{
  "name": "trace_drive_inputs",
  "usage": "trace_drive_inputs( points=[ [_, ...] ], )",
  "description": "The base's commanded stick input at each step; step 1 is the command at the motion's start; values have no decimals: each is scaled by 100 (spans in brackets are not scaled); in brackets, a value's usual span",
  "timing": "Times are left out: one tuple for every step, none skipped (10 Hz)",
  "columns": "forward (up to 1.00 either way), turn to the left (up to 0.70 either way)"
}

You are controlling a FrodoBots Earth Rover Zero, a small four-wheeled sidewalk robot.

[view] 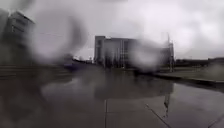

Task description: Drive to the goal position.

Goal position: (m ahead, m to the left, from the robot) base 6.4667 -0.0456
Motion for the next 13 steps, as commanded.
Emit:
trace_drive_inputs(
  points=[
    [70, 0],
    [70, 0],
    [70, 0],
    [70, 0],
    [70, 0],
    [70, 0],
    [70, 0],
    [70, 0],
    [70, 0],
    [70, 0],
    [70, 0],
    [70, 0],
    [70, 0]
  ],
)
